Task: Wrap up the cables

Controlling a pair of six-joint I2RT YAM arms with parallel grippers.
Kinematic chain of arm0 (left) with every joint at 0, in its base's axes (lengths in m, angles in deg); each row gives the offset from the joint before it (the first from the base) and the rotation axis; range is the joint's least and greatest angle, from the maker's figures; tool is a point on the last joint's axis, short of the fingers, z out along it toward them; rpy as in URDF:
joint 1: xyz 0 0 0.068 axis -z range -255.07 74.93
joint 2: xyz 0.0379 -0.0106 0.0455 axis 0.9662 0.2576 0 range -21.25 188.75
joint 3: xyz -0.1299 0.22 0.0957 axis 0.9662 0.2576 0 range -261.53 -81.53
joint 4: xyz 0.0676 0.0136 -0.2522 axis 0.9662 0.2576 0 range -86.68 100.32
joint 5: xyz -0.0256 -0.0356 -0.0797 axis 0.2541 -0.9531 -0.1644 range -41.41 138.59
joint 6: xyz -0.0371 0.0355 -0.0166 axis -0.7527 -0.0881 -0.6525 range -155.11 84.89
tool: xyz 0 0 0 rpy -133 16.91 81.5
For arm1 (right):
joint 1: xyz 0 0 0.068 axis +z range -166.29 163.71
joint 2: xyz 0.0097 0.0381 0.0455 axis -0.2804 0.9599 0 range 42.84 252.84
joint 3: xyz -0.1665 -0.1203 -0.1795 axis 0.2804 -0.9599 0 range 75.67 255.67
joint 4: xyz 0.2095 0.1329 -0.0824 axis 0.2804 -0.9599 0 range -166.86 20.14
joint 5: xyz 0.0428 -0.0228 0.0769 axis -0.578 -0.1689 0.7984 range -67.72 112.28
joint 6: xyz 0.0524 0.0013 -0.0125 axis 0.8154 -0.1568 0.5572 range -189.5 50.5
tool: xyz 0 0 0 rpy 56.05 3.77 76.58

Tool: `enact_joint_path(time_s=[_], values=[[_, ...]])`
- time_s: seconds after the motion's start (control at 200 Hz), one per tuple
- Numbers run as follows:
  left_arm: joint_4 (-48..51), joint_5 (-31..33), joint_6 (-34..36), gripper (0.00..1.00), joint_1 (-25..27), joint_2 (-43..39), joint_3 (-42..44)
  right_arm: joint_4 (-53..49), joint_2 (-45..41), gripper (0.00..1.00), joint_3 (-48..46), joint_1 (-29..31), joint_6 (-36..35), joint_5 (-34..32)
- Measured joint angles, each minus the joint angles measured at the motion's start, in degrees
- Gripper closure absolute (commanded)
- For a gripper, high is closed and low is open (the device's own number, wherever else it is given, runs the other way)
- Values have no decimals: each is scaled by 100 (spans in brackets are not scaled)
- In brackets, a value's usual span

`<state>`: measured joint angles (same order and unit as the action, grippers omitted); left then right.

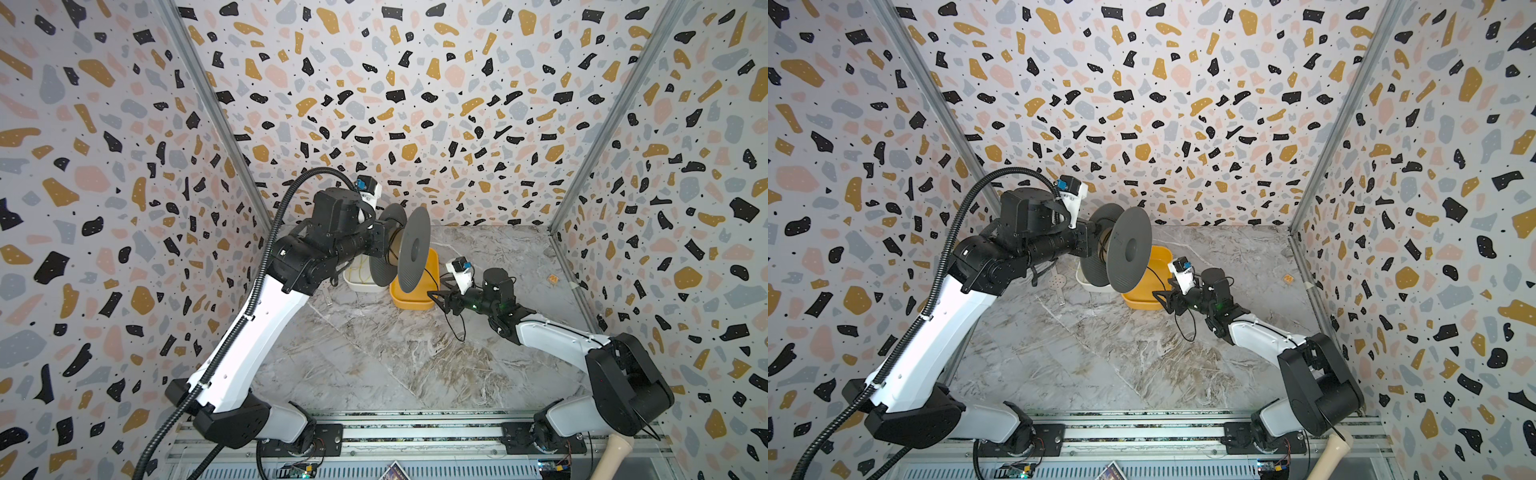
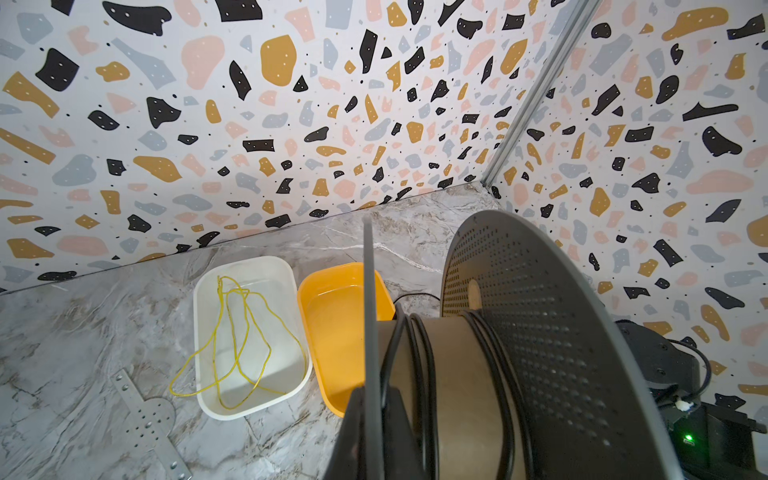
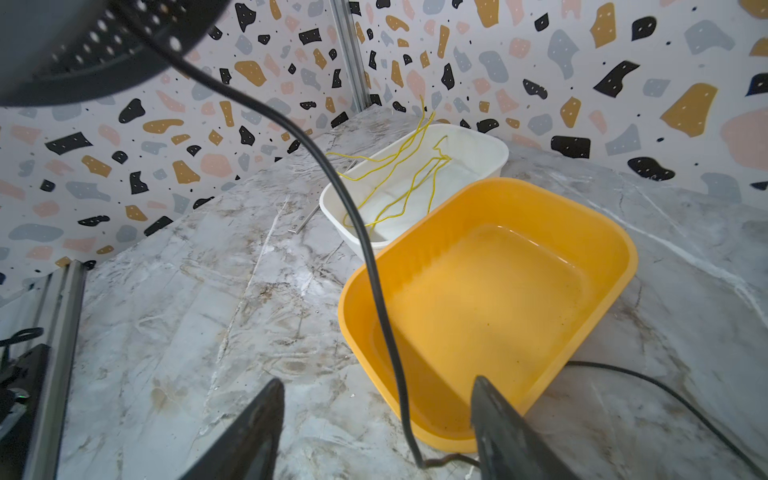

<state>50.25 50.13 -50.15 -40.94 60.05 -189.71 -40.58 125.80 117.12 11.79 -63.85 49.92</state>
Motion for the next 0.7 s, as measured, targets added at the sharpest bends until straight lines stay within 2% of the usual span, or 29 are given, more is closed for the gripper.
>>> enact_joint_path(time_s=[0.045,0.11,0.25,0.481,0.566,0.701], values=[[46,-4,-4,100,0,0,-46,17,17,16,0,0,-50,-52],[87,-9,-7,100,0,-7,-118,79,72,16,0,0,-149,-144],[118,-15,-11,100,0,-33,-208,264,302,23,-26,0,-269,-240],[223,-9,-9,100,0,-81,-234,824,855,50,-308,0,-225,-293],[240,-9,-9,100,-22,-81,-234,984,949,69,-391,7,-190,-321],[240,-17,-15,100,-68,-81,-249,1241,957,89,-435,46,-179,-404]])
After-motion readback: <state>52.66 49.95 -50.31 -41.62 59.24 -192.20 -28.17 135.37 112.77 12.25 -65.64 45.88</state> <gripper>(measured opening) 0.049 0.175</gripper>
